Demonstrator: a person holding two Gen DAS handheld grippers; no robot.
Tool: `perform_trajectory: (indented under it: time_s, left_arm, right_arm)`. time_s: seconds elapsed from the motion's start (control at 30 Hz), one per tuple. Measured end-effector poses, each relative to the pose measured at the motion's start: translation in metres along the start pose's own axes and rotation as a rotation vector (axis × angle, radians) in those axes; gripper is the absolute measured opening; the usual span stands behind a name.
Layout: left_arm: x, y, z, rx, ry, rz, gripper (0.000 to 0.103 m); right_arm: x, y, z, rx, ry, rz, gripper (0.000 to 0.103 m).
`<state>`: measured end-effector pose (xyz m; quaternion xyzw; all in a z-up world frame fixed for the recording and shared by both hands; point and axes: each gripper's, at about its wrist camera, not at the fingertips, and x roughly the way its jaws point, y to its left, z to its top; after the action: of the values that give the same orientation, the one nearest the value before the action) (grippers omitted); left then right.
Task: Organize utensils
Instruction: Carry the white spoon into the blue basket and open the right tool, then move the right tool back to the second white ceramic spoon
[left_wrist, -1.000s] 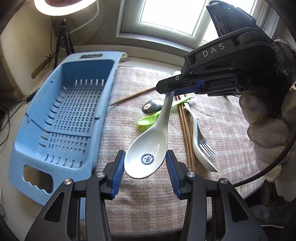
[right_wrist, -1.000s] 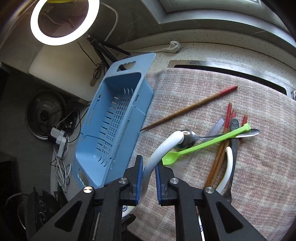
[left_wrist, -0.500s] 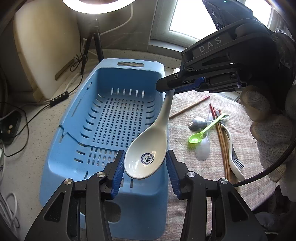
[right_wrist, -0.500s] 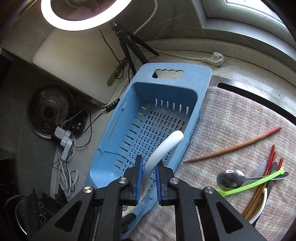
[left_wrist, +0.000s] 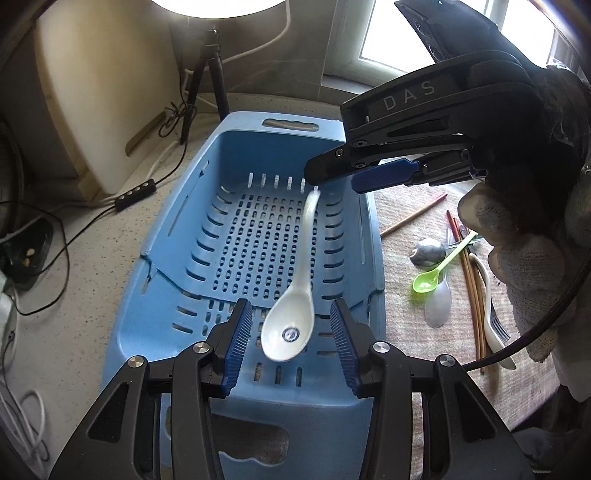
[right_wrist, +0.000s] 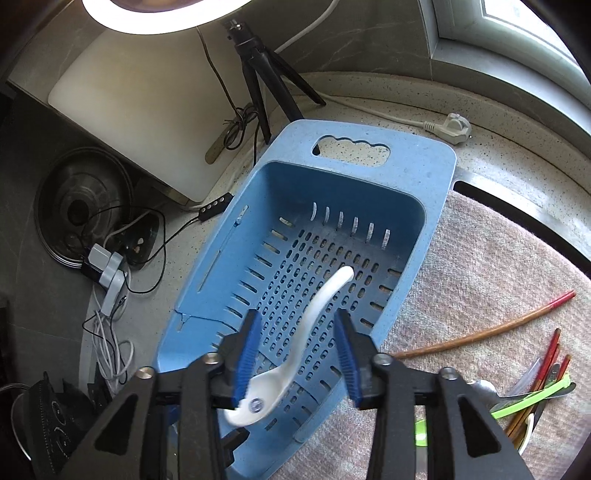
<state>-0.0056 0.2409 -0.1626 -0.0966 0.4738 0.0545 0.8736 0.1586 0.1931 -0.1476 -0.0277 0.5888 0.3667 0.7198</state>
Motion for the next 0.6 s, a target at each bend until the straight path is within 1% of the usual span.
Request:
perform_trajectory:
  time_s: [0.2, 0.4, 0.53, 0.6]
  left_arm:
    - [-0.021, -0.003, 0.000, 0.009, -0.045, 0.043, 0.043]
    - [-0.049, -0.016, 0.002, 0.042, -0.107, 0.073, 0.043]
    - [-0.064, -0.024, 0.004, 0.047, -0.139, 0.075, 0.043]
    - [-0.070, -0.029, 0.004, 0.056, -0.152, 0.078, 0.043]
  right_arm:
    - [-0.012, 0.006, -0.003, -0.037, -0.024, -0.003, 0.048]
    - [-0.033, 0.011, -0.015, -0.103, -0.067, -0.024, 0.049]
    - [-0.046, 0.004, -0.021, -0.105, -0.086, -0.013, 0.049]
    - [-0.054, 0.001, -0.025, -0.113, -0.103, -0.021, 0.049]
